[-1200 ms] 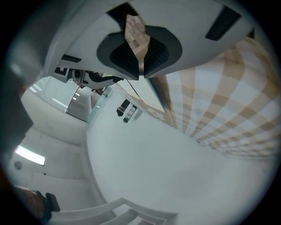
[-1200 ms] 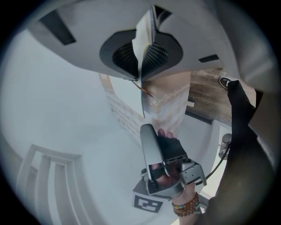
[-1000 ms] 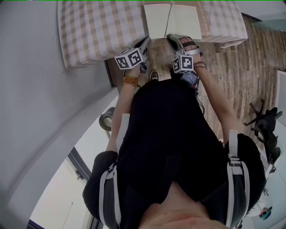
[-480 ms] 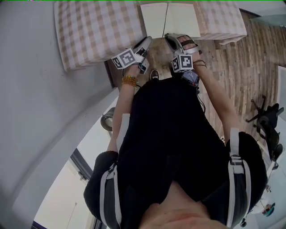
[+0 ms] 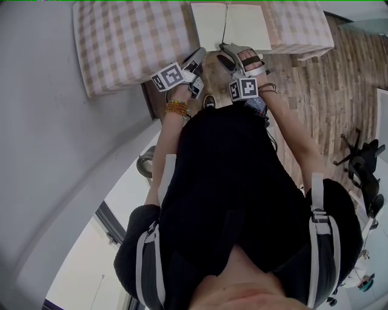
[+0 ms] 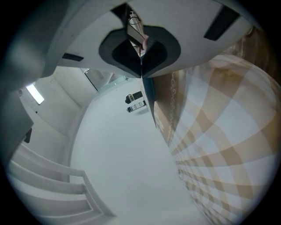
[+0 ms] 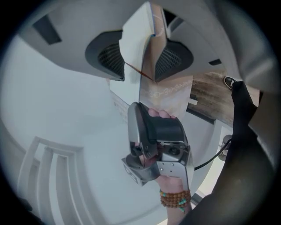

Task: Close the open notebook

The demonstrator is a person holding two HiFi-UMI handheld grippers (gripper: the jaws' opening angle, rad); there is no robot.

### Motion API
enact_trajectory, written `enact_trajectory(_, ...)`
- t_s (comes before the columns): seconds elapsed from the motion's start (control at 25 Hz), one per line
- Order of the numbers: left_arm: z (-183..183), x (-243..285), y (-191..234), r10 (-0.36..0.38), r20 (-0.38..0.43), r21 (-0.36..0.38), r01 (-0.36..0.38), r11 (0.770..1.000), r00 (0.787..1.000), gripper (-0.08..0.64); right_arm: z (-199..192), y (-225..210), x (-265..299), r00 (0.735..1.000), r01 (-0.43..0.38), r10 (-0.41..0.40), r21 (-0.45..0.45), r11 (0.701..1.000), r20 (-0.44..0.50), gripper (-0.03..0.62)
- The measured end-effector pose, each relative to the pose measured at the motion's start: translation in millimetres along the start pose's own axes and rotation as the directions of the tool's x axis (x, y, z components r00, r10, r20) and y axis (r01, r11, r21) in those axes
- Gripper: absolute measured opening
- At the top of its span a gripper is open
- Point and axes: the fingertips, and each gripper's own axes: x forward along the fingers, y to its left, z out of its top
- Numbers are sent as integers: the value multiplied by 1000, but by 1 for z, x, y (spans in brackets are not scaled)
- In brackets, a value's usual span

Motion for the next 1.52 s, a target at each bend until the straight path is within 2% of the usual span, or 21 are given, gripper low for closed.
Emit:
enact_trajectory(0.08,-2,0,-2,0,-2,-10,0,1000,1000,11,-1,4,9,1000,-1,1,-10,1000,-17,194)
enact_trajectory(0.16,-4,-1,-4,4,-1,-21,-4,1000,1000,11,-3,3,15,999,18,-18,-15,1000,-32,91)
enact_trajectory(0.28,-8,-7,4,33,-21,-3,-34,999,999,49,-3,2,14,999,27,-26,29,999,-37,49)
enact_trajectory(0.36,-7,-17,8,48,-34,38,-47,998,998,90,-2,0,12,999,25,-24,48,999,-29,46)
enact_trajectory(0.52,2,-39,8,52,8,138,-53,989,999,92,-3,-6,8,1000,8,-7,119,993,-6,44)
enact_trajectory(0.72,11,-51,-4,36,62,178,-47,983,997,91,0,-24,-3,999,31,-36,237,971,16,35)
enact_trajectory(0.96,9,-45,-16,32,41,251,-41,967,999,91,-7,-39,-21,997,69,-81,342,937,20,28)
enact_trajectory(1.16,3,-35,-22,44,19,274,-48,961,999,84,-19,-46,-36,993,92,-114,469,879,20,21)
enact_trajectory(1.4,-2,-19,-34,30,-10,308,-26,951,999,78,-46,-57,-48,985,146,-171,659,738,-26,17)
enact_trajectory(1.52,5,-1,-40,30,-42,320,-15,947,999,78,-62,-71,-44,983,161,-176,698,698,-51,14)
